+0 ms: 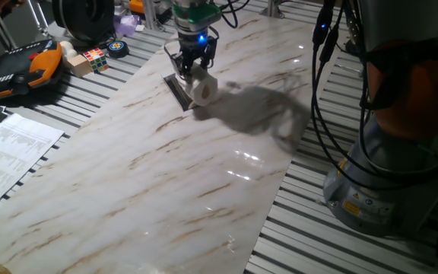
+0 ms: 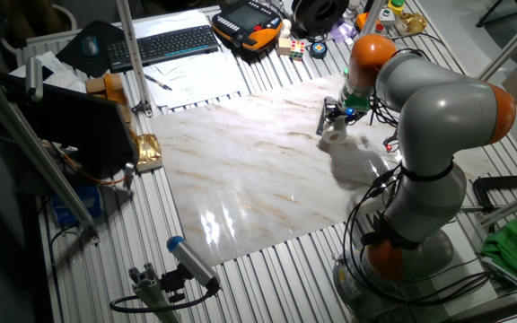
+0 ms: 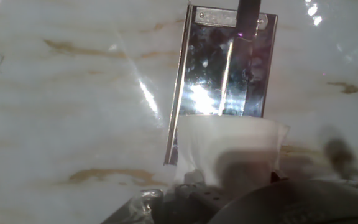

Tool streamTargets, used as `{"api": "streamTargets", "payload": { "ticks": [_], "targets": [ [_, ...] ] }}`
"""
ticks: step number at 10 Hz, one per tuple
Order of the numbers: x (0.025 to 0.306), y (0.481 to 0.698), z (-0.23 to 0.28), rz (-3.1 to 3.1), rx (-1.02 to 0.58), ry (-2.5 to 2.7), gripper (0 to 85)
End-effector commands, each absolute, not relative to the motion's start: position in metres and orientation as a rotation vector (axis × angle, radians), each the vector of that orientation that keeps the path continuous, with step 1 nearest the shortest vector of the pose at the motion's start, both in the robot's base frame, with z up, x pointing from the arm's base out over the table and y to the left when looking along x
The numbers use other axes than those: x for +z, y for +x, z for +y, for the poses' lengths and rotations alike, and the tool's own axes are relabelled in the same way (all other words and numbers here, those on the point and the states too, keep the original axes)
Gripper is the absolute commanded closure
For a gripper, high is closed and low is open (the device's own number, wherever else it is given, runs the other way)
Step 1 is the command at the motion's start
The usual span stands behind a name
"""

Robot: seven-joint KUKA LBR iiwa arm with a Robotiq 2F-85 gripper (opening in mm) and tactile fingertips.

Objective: Take the roll of paper down from the shelf

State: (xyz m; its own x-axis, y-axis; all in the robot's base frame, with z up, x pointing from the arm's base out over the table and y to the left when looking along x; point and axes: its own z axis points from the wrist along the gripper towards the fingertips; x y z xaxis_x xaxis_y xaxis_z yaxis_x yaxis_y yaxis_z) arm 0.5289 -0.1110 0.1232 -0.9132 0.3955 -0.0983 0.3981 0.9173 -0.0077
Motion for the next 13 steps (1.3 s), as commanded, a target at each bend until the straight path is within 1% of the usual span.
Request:
{"api": "streamTargets", "payload": {
  "ticks": [1, 4, 9, 13],
  "targets": [
    [0.123, 0.529, -0.111, 2.98, -0.042, 0.605, 40.3],
    [0.124, 0.526, -0.11, 2.996, -0.035, 0.595, 39.0],
    [0.121, 0.504, -0.1, 2.991, -0.018, 0.638, 37.7],
    [0.119, 0.501, -0.084, 2.985, -0.017, 0.668, 37.3]
  ]
}}
